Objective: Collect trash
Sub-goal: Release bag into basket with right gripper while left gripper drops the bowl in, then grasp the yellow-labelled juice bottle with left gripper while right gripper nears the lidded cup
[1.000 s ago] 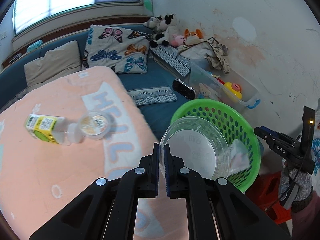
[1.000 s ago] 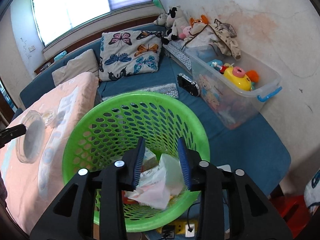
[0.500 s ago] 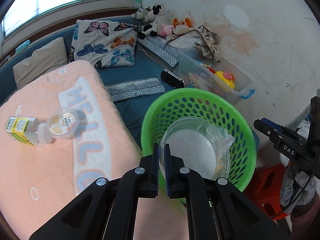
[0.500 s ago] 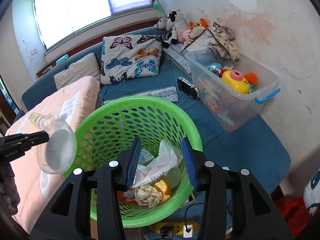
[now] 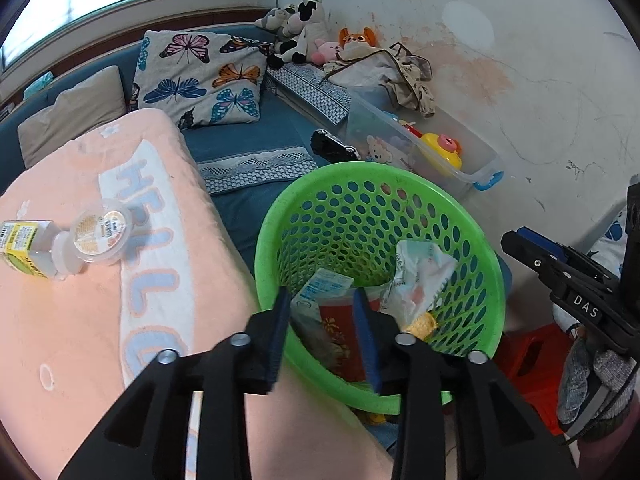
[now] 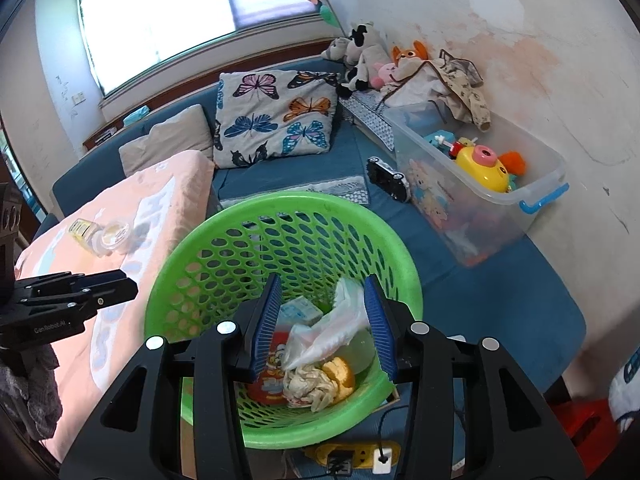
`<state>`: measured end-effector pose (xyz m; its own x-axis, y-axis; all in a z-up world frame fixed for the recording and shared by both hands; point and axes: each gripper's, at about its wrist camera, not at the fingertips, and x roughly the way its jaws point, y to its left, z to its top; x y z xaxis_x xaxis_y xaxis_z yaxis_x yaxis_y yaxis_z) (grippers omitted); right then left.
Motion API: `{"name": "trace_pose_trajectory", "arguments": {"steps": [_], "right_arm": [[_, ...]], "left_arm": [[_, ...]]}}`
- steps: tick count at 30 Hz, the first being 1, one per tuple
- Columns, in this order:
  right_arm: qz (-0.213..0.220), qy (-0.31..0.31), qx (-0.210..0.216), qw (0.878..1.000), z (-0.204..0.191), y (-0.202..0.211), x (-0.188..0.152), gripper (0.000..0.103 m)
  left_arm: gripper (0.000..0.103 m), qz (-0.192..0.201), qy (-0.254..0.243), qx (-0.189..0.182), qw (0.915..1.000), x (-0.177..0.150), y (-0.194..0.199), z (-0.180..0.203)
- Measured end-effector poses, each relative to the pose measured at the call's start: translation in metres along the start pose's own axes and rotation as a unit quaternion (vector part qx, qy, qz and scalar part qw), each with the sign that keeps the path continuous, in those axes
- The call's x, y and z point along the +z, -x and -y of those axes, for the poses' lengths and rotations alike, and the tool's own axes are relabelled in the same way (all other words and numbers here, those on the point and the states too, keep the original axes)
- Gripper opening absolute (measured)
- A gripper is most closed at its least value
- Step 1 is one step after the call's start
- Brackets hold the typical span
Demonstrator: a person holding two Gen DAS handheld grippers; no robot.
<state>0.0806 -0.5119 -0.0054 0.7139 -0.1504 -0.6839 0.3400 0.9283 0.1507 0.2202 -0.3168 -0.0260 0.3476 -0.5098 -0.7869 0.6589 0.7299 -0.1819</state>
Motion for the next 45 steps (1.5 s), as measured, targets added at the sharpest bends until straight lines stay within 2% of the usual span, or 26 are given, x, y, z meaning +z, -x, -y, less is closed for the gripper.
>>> {"name": "trace_pose_trajectory", "arguments": {"steps": [5,10,21,27,33,40,45], "right_arm": [[-0.001,0.009,0.008,1.000,-0.010,0.000,0.002,0.045],[-0.002,0.024,0.028,0.999,-0.030,0.000,0.006,0.048],[0.007,0.072,0.078,0.994,-0.103,0.001,0.022,0.054],[0.012,0.105,0.106,0.989,-0.144,0.000,0.037,0.057],[0.013,0.142,0.126,0.982,-0.179,-0.007,0.047,0.062],[-0.001,0.175,0.143,0.974,-0.212,-0.030,0.052,0.065],[-0.018,0.186,0.153,0.970,-0.227,-0.055,0.052,0.065]], "left_arm": [[0.042,0.012,0.011,0.019,0.9997,-0.001,0.017,-0.021],[0.044,0.021,0.032,0.050,0.9980,-0.004,0.037,-0.058],[0.051,0.048,0.101,0.106,0.9881,-0.009,0.089,-0.150],[0.058,0.057,0.131,0.123,0.9820,-0.010,0.107,-0.184],[0.064,0.053,0.166,0.127,0.9765,-0.008,0.105,-0.210],[0.066,0.035,0.241,0.128,0.9613,0.004,0.083,-0.243],[0.068,0.019,0.311,0.129,0.9414,0.014,0.062,-0.270]]}}
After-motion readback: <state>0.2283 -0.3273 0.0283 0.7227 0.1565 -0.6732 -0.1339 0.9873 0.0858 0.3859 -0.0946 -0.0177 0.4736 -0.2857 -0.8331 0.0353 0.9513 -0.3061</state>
